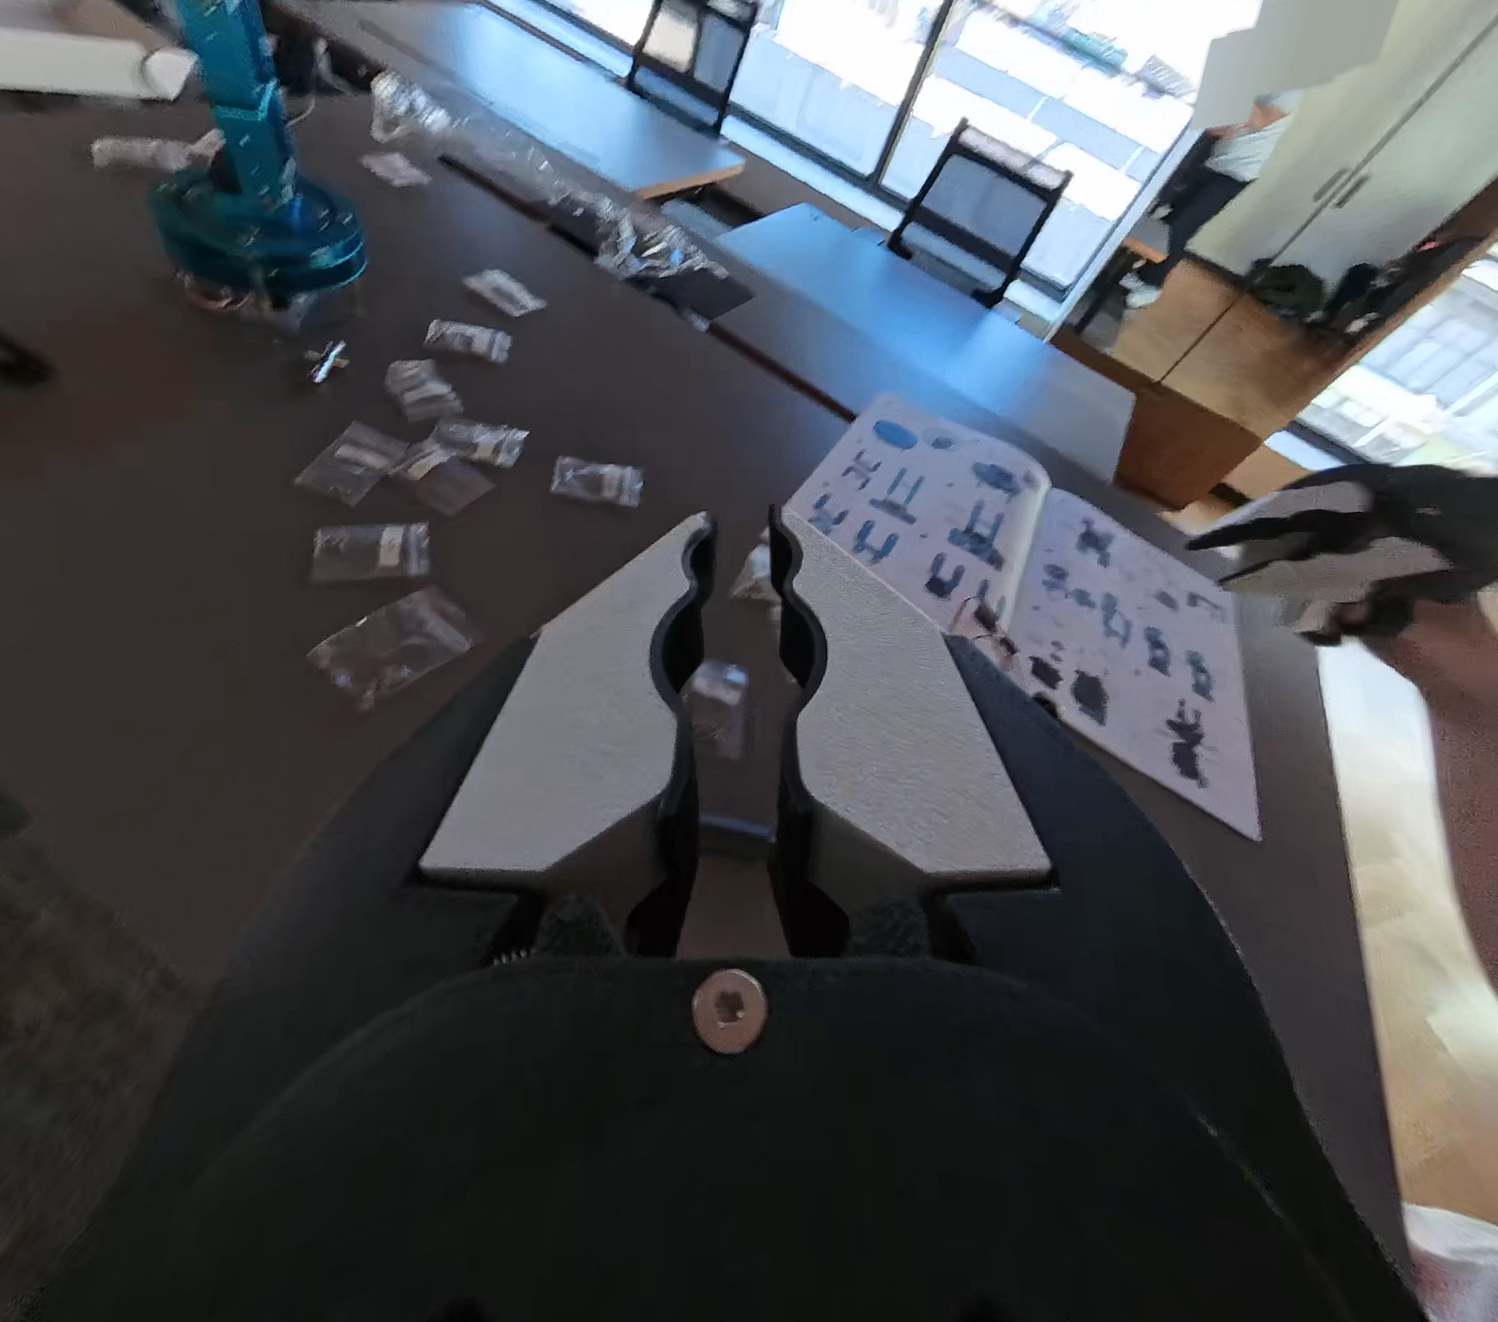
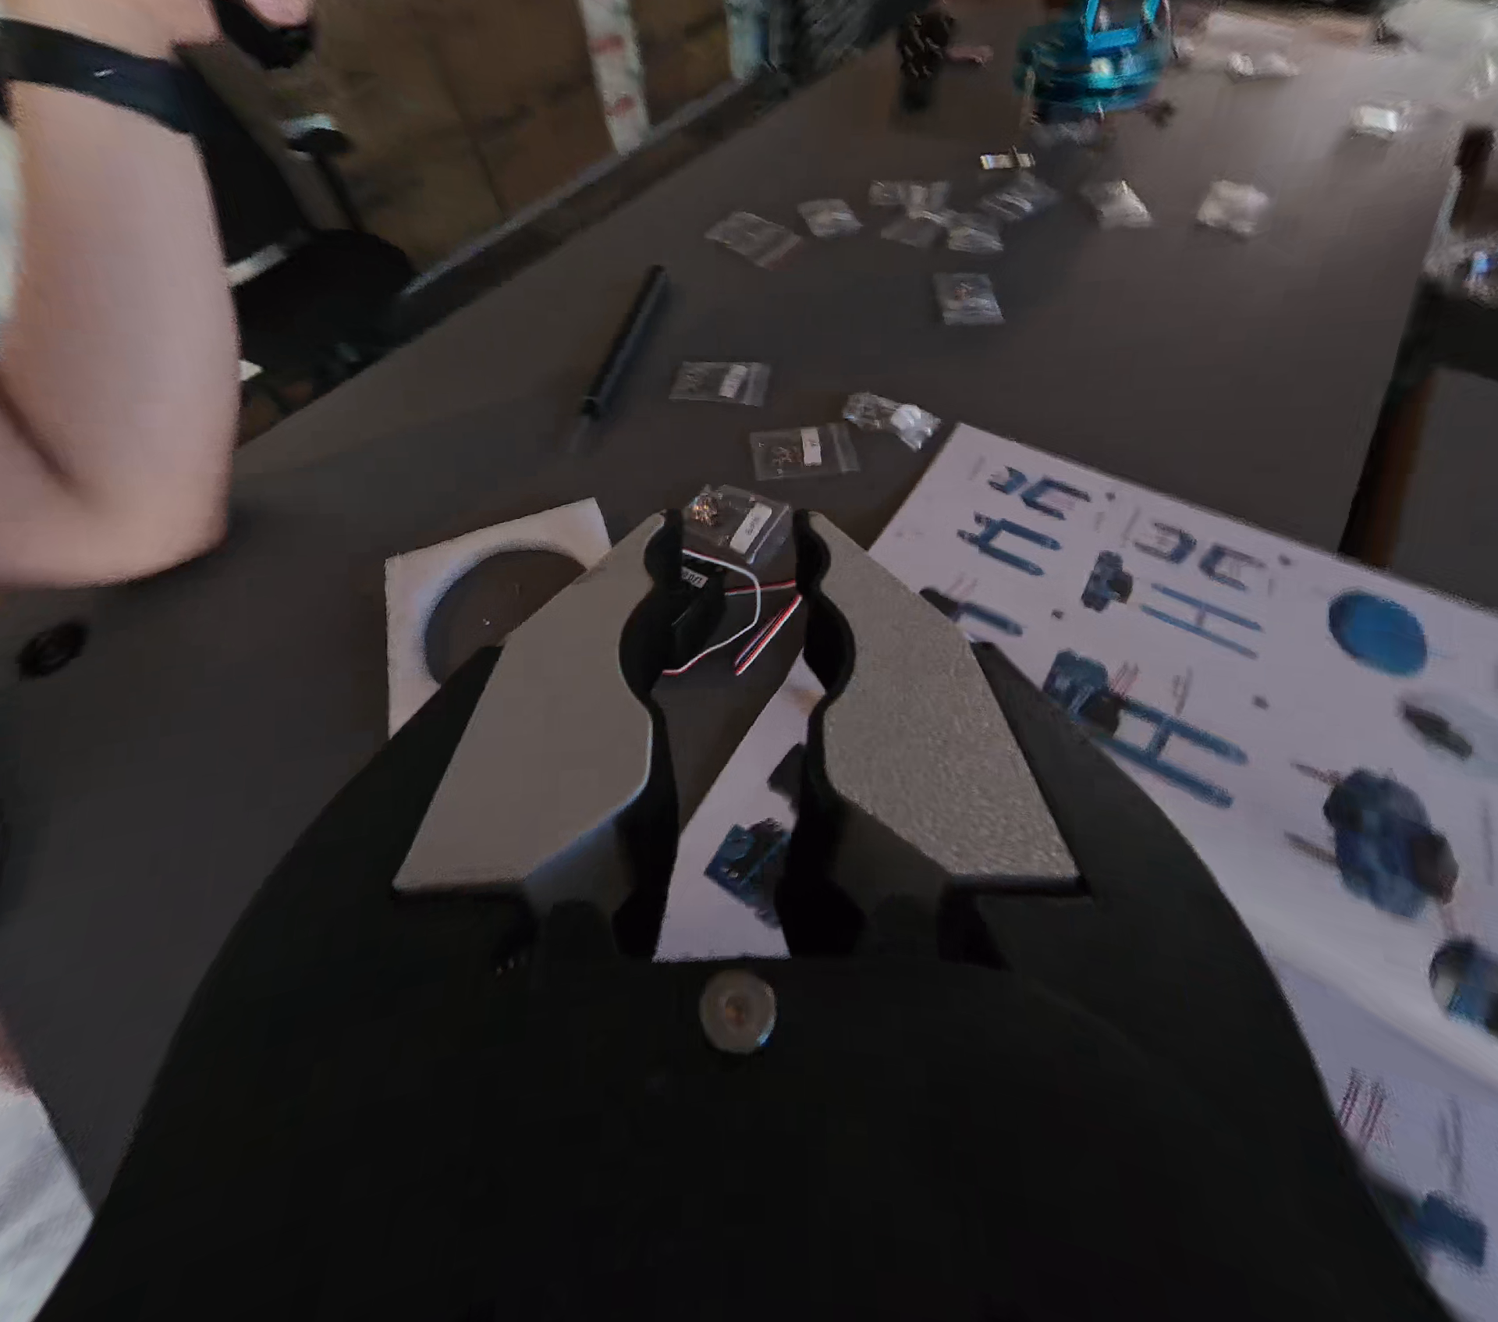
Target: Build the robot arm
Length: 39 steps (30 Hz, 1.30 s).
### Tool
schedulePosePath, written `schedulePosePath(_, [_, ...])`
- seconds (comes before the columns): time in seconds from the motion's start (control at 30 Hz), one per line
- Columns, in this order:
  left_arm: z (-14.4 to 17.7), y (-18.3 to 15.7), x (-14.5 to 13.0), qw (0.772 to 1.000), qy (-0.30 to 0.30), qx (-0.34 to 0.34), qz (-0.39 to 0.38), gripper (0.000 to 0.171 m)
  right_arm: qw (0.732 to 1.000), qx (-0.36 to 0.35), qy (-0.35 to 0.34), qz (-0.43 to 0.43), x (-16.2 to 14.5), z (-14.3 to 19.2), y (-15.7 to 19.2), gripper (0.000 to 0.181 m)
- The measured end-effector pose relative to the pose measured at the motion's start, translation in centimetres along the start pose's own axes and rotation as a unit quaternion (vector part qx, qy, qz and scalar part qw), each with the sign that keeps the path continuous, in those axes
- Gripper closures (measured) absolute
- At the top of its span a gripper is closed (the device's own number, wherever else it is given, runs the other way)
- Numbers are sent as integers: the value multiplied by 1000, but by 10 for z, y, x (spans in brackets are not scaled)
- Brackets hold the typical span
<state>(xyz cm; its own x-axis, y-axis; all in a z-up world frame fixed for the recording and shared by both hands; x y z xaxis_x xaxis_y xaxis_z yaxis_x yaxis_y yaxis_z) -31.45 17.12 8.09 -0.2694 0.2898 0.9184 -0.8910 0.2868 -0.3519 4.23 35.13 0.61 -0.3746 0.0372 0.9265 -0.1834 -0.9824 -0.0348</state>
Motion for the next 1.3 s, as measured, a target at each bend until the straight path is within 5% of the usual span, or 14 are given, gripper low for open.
schedulePosePath(0.17, [-18,-61,35,977,-124,-171,-32,164,988,96,-100,64,7,-1,-36,152])
schedulePosePath(0.3, [-48,-115,46,953,-151,-247,-85,164,970,160,-124,133,3,-22,-56,153])
schedulePosePath(0.47, [-60,-139,48,959,-160,-170,-161,154,949,244,-141,141,-1,-55,-54,153])
schedulePosePath(0.73, [-42,-101,50,978,-165,-92,-92,151,948,246,-128,154,-25,-61,-49,155])
schedulePosePath(1.3, [-38,-118,49,973,-162,-145,-80,152,923,320,1,214,-66,-81,4,160])
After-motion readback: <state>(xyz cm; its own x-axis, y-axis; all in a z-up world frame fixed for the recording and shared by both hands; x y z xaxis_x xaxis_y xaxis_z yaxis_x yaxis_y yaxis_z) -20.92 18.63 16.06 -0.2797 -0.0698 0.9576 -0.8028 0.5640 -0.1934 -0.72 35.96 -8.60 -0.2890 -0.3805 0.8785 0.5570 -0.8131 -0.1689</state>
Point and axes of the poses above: each gripper's, where its closed fingertips meet, z back along the fingers, x out of its top, y = z × x across the jaws, the point moved 7 cm from there along z, back along the fingers, and after that the axes turned 15 degrees about -x, right-handed, at the moved point
